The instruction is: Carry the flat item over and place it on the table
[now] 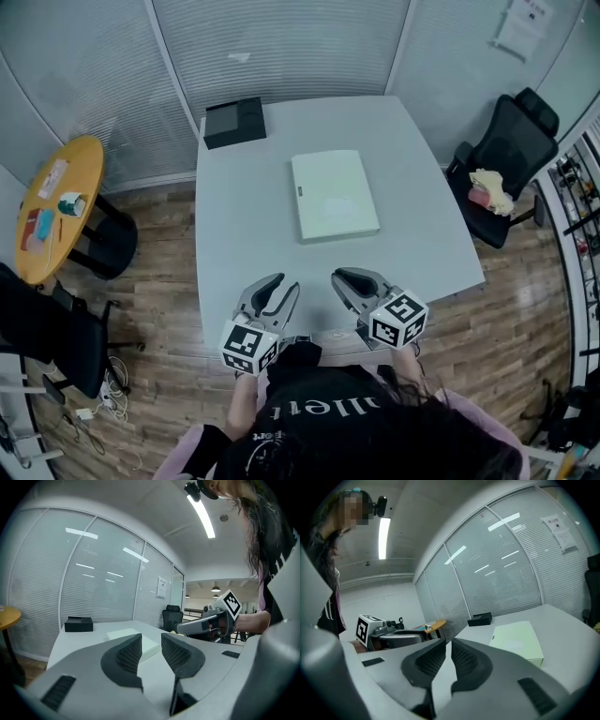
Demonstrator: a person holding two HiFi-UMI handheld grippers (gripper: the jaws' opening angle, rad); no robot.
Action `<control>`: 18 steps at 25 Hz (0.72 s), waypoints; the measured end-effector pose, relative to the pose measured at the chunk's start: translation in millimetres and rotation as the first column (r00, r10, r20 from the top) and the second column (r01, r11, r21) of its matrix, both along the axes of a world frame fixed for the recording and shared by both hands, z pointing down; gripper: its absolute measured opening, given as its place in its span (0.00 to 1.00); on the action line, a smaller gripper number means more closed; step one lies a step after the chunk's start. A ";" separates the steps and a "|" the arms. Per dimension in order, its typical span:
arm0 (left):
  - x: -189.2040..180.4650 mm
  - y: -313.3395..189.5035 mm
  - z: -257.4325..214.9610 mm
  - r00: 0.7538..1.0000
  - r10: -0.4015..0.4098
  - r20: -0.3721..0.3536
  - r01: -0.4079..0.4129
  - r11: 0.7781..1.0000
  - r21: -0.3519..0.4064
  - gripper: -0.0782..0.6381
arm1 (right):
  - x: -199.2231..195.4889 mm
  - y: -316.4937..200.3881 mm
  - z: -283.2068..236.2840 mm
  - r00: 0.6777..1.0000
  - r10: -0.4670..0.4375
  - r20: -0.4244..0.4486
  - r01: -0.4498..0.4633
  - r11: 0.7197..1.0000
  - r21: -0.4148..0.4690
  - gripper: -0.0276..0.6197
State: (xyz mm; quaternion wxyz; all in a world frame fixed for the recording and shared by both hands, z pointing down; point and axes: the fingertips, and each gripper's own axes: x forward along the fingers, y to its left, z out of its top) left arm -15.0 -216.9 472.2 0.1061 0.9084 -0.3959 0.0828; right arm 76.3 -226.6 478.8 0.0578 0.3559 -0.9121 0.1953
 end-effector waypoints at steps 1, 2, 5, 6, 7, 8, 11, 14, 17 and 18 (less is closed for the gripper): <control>4.5 5.7 -1.9 1.000 -0.002 -0.001 0.002 1.000 0.003 0.31 | 2.4 6.9 -0.1 1.000 -0.012 -0.006 0.012 1.000 0.003 0.11; 9.2 12.1 -3.5 1.000 -0.005 -0.001 0.005 1.000 0.006 0.31 | 5.3 14.2 0.2 1.000 -0.023 -0.010 0.023 1.000 0.005 0.11; 24.0 34.2 -7.4 1.000 -0.016 0.005 0.016 1.000 0.011 0.30 | 16.0 37.3 1.0 0.999 -0.049 -0.021 0.049 0.999 0.013 0.11; 29.1 42.7 -8.4 1.000 -0.020 0.008 0.020 1.000 0.012 0.30 | 19.8 45.6 1.1 0.998 -0.057 -0.024 0.058 0.998 0.016 0.11; 34.0 51.7 -9.3 1.000 -0.024 0.012 0.024 1.000 0.012 0.30 | 23.5 54.3 1.4 0.997 -0.066 -0.026 0.067 0.998 0.018 0.11; 38.6 61.3 -10.1 0.999 -0.029 0.014 0.029 1.000 0.011 0.29 | 27.0 63.3 1.8 0.997 -0.076 -0.027 0.076 0.997 0.019 0.11; 49.9 91.6 -11.7 0.999 -0.047 0.014 0.047 0.999 0.007 0.28 | 35.6 91.1 5.0 0.994 -0.104 -0.027 0.104 0.994 0.014 0.11; 61.1 122.9 -12.0 0.998 -0.065 0.011 0.065 0.998 0.003 0.27 | 44.3 119.4 8.9 0.991 -0.132 -0.029 0.132 0.991 0.009 0.11; 72.1 152.4 -11.3 0.997 -0.082 0.006 0.082 0.997 -0.004 0.25 | 52.8 145.7 12.1 0.988 -0.155 -0.024 0.155 0.988 0.002 0.11; 75.3 161.0 -10.7 0.996 -0.086 0.007 0.086 0.996 -0.007 0.24 | 55.2 153.4 12.9 0.986 -0.163 -0.023 0.163 0.987 0.001 0.11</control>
